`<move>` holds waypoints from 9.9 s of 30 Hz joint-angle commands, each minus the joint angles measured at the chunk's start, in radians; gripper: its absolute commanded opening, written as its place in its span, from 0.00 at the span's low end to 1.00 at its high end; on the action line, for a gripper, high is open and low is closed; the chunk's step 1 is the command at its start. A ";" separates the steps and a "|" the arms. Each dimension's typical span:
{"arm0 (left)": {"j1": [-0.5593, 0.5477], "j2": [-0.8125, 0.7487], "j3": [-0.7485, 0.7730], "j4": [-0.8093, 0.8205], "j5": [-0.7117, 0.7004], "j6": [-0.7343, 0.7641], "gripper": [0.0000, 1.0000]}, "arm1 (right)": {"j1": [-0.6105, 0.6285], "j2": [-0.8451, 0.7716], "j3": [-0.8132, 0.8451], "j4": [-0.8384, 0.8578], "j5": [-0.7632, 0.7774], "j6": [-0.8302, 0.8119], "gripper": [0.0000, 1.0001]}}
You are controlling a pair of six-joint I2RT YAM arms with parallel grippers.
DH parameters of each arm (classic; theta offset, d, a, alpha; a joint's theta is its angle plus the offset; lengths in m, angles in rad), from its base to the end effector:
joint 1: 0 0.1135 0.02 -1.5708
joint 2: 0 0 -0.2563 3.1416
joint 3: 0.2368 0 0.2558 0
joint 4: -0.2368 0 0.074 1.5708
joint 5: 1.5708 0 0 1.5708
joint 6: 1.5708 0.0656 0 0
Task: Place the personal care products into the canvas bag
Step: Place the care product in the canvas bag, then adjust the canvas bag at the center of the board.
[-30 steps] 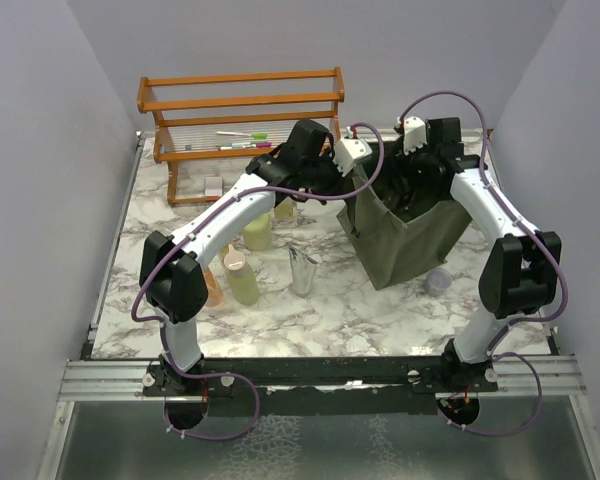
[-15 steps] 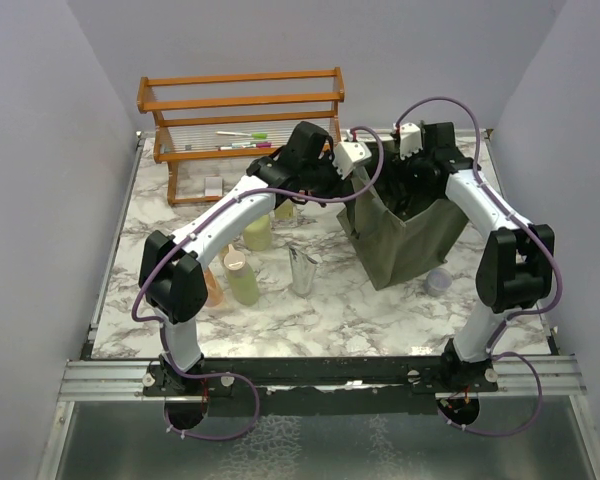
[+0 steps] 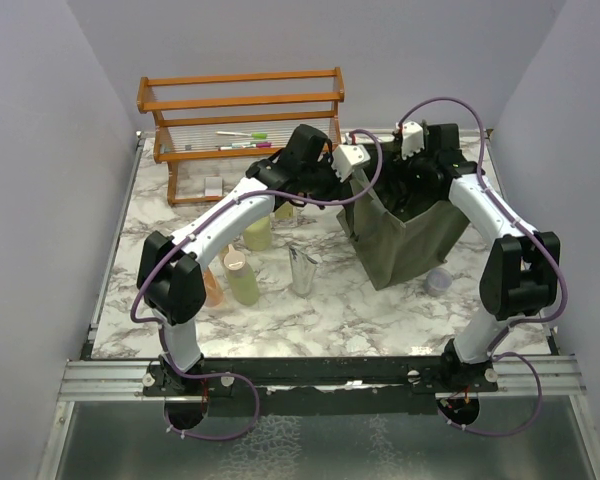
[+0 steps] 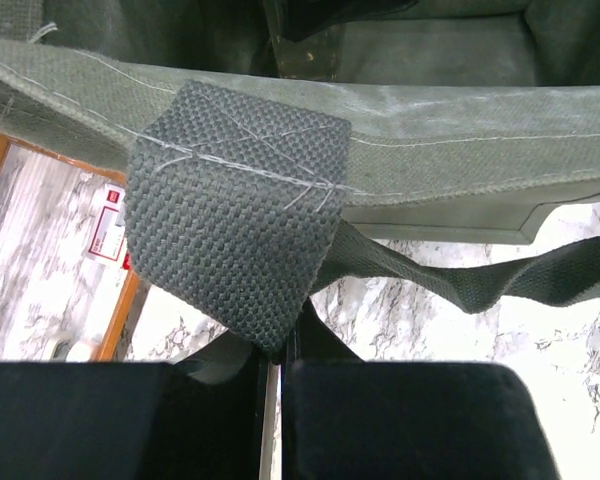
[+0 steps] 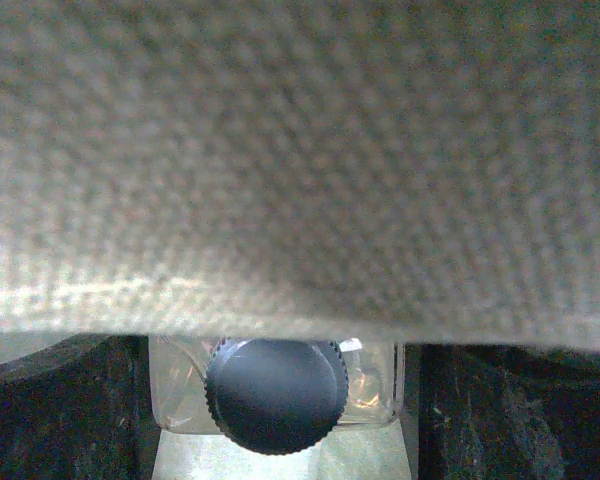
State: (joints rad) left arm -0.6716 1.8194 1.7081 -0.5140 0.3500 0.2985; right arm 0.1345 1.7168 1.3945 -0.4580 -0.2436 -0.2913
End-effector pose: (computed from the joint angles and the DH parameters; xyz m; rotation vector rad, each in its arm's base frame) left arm 0.3358 -0.2956 0.3146 1.2049 1.8583 -0.5925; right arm 0.4042 0.0707 0.2484 -0.6082 2.2508 0.2081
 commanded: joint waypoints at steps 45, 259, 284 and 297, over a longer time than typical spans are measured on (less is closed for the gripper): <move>-0.002 0.299 0.696 -0.065 0.128 0.039 0.84 | -0.001 -0.082 0.029 0.089 -0.102 -0.003 0.16; 0.000 0.319 0.492 0.118 -0.104 -0.226 0.00 | 0.014 0.120 -0.140 0.001 0.031 -0.120 0.76; 0.000 0.321 0.507 0.126 -0.146 -0.249 0.00 | 0.014 -0.137 0.047 -0.138 -0.117 -0.104 0.01; 0.000 0.313 0.510 0.125 -0.138 -0.255 0.00 | 0.013 -0.230 0.155 -0.131 -0.045 -0.077 0.01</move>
State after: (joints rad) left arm -0.6689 2.1632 2.2173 -0.3523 0.2115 0.0612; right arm 0.1448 1.5303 1.4914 -0.5869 -0.3328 -0.3885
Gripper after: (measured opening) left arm 0.019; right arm 0.015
